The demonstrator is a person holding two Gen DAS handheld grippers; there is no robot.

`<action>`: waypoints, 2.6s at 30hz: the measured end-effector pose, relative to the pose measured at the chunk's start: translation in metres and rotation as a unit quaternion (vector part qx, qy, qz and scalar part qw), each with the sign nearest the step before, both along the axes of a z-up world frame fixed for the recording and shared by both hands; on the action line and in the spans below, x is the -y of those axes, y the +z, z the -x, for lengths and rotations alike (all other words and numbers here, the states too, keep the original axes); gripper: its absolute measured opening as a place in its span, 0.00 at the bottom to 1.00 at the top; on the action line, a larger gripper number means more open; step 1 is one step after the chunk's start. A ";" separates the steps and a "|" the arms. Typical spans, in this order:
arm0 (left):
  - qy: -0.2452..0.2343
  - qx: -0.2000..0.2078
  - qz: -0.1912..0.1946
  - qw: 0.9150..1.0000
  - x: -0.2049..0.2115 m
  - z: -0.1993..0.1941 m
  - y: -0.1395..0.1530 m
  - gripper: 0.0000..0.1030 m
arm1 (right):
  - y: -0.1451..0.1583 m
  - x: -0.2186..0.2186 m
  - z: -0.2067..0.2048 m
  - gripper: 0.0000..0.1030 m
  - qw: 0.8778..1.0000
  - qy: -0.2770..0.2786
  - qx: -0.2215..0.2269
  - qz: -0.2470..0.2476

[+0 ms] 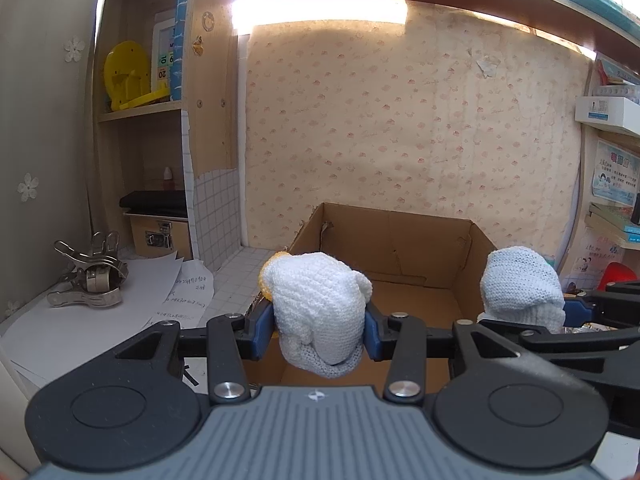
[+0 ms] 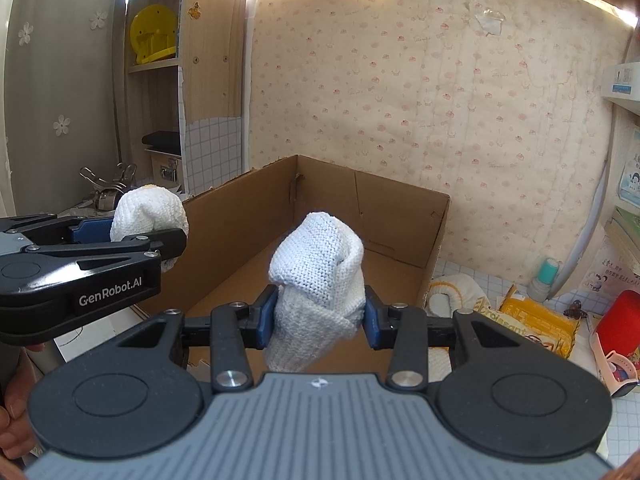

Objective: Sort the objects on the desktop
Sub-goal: 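Carry both held gloves up and over the open cardboard shoebox, then open the right tool to drop its glove into the box while the left tool releases its glove, then grasp an orange-cuffed white glove with the right tool while the left tool grasps another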

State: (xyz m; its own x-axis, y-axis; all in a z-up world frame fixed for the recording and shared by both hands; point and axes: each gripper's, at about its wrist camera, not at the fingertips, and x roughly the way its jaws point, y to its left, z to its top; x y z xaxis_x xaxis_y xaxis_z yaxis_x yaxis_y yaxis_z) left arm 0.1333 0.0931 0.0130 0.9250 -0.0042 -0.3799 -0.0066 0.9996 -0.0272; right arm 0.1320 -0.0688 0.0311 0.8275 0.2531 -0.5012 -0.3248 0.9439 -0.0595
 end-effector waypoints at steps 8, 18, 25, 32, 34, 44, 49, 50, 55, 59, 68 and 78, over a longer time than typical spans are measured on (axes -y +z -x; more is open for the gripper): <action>-0.001 0.000 0.000 1.000 0.000 0.000 0.000 0.46 | -0.003 0.000 -0.002 0.42 1.000 0.001 -0.004 -0.002; 0.001 0.000 0.001 1.000 -0.003 0.000 0.001 0.46 | -0.001 0.005 -0.002 0.46 1.000 -0.003 0.003 -0.014; 0.002 -0.004 -0.001 1.000 -0.003 0.000 0.001 0.49 | 0.007 0.015 0.005 0.46 1.000 -0.011 0.017 -0.023; 0.004 -0.011 0.004 1.000 0.002 -0.002 0.000 0.54 | 0.015 0.030 0.014 0.48 0.999 -0.022 0.032 -0.032; 0.004 -0.012 0.007 1.000 0.003 -0.002 0.000 0.54 | 0.017 0.033 0.017 0.48 0.998 -0.024 0.035 -0.036; 0.016 -0.007 0.014 1.000 0.002 0.001 0.006 0.65 | 0.019 0.043 0.026 0.51 0.998 -0.031 0.042 -0.043; 0.016 0.002 0.023 1.000 0.000 0.007 0.012 0.68 | 0.019 0.047 0.031 0.51 0.997 -0.031 0.047 -0.047; 0.014 0.005 0.024 1.000 0.000 0.009 0.013 0.68 | 0.019 0.049 0.033 0.51 0.997 -0.031 0.049 -0.048; -0.007 0.020 0.036 0.999 0.007 0.023 0.016 0.68 | 0.015 0.063 0.044 0.51 0.996 -0.045 0.057 -0.042; -0.036 0.034 0.042 0.998 0.022 0.036 0.015 0.68 | 0.009 0.079 0.055 0.52 0.996 -0.063 0.063 -0.029; -0.111 0.069 0.035 0.991 0.066 0.069 0.003 0.70 | -0.024 0.120 0.085 0.66 0.993 -0.095 0.063 0.005; -0.131 0.062 0.018 0.989 0.089 0.081 -0.020 0.71 | -0.081 0.116 0.093 0.66 0.999 -0.049 0.018 0.015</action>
